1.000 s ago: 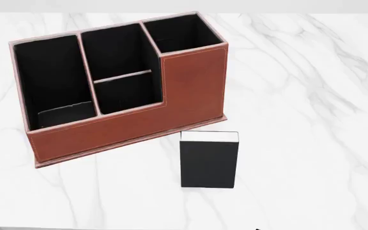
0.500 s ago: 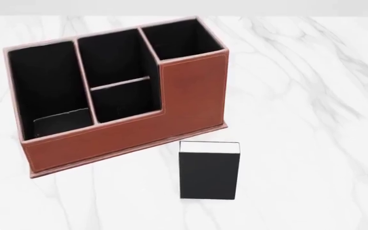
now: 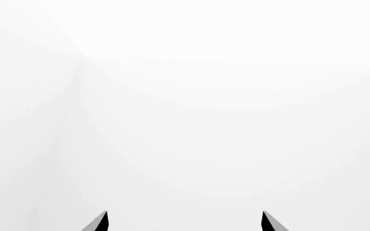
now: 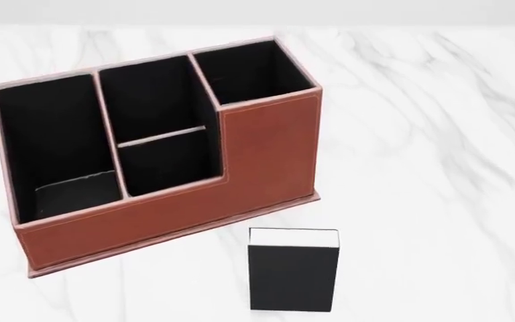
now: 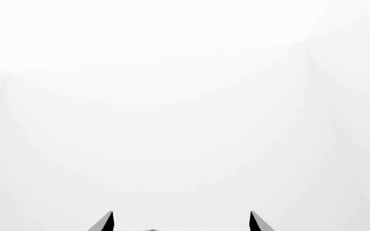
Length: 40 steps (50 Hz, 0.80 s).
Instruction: Pick up the book and place it in the back compartment of the caddy.
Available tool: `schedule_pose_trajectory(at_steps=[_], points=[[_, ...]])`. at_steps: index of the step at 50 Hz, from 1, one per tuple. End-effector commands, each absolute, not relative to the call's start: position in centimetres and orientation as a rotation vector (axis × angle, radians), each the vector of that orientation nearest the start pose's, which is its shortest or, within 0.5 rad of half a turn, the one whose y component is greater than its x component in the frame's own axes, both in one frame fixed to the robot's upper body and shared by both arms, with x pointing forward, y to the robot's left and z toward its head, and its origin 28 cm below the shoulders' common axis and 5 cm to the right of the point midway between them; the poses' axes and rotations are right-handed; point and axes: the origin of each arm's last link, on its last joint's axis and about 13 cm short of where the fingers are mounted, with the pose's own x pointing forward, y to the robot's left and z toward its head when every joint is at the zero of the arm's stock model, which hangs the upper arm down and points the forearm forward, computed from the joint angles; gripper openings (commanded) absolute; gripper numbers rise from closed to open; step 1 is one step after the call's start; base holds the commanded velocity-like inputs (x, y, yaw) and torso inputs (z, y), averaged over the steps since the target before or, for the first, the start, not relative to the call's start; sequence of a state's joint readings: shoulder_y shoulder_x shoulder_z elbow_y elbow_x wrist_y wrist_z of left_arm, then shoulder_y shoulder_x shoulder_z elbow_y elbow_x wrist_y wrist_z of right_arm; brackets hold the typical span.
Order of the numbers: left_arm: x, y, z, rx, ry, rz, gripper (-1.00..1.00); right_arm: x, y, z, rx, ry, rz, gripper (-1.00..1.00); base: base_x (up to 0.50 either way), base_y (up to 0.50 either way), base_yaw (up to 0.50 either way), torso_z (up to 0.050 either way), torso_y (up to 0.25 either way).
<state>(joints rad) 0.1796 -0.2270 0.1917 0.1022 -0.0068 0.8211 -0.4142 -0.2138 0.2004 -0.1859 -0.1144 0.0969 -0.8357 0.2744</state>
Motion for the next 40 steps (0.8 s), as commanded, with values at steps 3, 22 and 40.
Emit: schedule_pose_trajectory(at_steps=[3, 22, 40], points=[[16.06, 21.08, 5.35, -0.061, -0.717, 0.11, 1.0, 15.34, -10.07, 5.16, 0.117, -0.696, -0.04, 1.0, 0.17, 0.0, 0.0, 0.0, 0.0], [16.07, 21.09, 5.3, -0.061, -0.716, 0.109, 1.0, 15.39, -10.04, 5.1, 0.114, -0.694, -0.04, 1.0, 0.17, 0.0, 0.0, 0.0, 0.0], [16.08, 21.06, 5.36, -0.062, -0.716, 0.108, 1.0, 15.42, -10.03, 5.08, 0.113, -0.694, -0.038, 1.0, 0.17, 0.0, 0.0, 0.0, 0.0]])
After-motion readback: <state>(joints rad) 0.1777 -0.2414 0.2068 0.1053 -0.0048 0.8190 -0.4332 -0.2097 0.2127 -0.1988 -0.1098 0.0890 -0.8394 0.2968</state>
